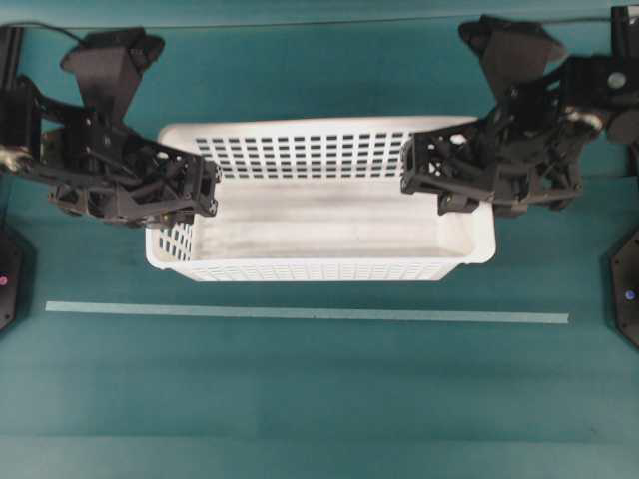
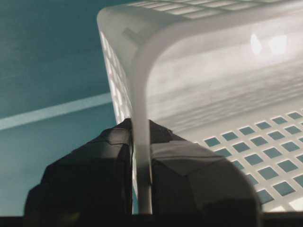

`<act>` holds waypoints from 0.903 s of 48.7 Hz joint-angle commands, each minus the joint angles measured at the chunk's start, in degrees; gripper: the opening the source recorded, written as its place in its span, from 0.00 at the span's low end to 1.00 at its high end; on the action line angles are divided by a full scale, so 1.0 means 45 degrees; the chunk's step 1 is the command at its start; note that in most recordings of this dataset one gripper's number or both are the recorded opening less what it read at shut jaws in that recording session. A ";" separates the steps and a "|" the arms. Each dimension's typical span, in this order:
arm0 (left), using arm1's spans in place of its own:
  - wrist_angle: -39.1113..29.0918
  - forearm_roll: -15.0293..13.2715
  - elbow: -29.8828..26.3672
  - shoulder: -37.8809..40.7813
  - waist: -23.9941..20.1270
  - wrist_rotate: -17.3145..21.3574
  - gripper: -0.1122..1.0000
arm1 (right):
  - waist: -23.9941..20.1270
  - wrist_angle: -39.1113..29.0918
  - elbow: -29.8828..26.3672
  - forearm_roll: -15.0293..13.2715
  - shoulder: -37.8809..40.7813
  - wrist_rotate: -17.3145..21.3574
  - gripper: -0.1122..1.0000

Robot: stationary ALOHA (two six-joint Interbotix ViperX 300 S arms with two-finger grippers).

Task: Lift the white basket with both hands.
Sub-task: 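Lift the basket with both grippers and pull it back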

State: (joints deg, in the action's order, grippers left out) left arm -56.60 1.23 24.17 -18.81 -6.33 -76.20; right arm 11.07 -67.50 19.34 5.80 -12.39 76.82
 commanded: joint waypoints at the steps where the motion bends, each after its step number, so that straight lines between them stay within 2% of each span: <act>1: -0.0430 0.0059 -0.1133 -0.0059 0.0078 0.0547 0.13 | -0.0059 -0.0488 -0.0742 -0.0020 0.0000 -0.0293 0.28; 11: -0.2598 0.0059 -0.3242 0.0234 -0.0098 0.1328 0.13 | -0.0098 -0.2207 -0.2305 -0.0039 0.0020 -0.0684 0.28; 18: -0.3262 0.0059 -0.4395 0.0449 -0.0195 0.1875 0.13 | -0.0098 -0.2891 -0.3223 -0.0117 0.0039 -0.0762 0.28; 27: -0.3984 0.0059 -0.5410 0.0586 -0.0410 0.2422 0.13 | -0.0215 -0.4043 -0.4727 -0.0586 -0.0020 -0.0801 0.28; 35: -0.4512 0.0078 -0.6406 0.0645 -0.0566 0.2617 0.13 | -0.0449 -0.5371 -0.6152 -0.1191 0.0078 -0.0801 0.28; 44: -0.5527 0.0078 -0.7559 0.0898 -0.0605 0.2695 0.13 | -0.0469 -0.6328 -0.7207 -0.1289 0.0117 -0.0898 0.28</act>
State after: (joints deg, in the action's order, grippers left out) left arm -80.24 1.76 -6.06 -15.03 -9.23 -66.71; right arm 10.02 -94.48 -10.46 0.00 -12.39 75.94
